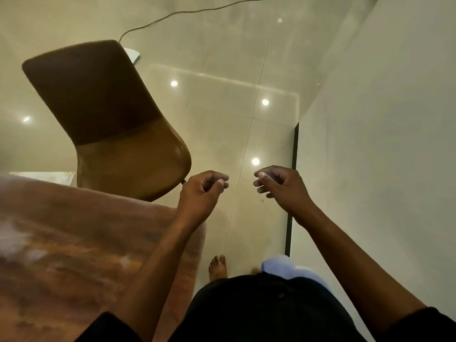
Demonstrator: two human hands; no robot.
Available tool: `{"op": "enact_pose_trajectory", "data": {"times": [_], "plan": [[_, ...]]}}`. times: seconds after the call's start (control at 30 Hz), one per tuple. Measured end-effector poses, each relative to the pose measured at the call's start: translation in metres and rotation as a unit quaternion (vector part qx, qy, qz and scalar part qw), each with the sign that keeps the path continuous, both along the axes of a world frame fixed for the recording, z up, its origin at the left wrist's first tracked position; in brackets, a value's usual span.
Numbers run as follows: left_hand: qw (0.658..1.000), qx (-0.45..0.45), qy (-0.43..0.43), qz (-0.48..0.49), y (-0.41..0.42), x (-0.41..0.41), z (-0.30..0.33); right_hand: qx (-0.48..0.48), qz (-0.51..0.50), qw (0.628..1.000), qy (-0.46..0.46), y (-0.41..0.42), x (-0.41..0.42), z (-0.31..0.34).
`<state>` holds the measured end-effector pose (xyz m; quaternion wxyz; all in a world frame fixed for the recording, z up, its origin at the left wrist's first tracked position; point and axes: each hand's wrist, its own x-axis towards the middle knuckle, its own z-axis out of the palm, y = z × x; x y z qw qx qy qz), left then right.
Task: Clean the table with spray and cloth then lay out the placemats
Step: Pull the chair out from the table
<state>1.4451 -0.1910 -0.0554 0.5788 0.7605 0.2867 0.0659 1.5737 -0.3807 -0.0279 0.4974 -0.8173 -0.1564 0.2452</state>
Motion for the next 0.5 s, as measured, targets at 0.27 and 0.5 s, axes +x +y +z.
{"op": "enact_pose_trajectory", "data": {"times": [0.27,0.5], "plan": [[0.998,-0.013,0.004,0.065,0.043,0.115,-0.014,0.0,0.046,0.999,0.013,0.076,0.146,-0.023],[0.981,-0.02,0.0,0.193,0.08,0.214,-0.004,0.019,0.143,0.989,0.035,0.151,0.278,-0.013]]}}
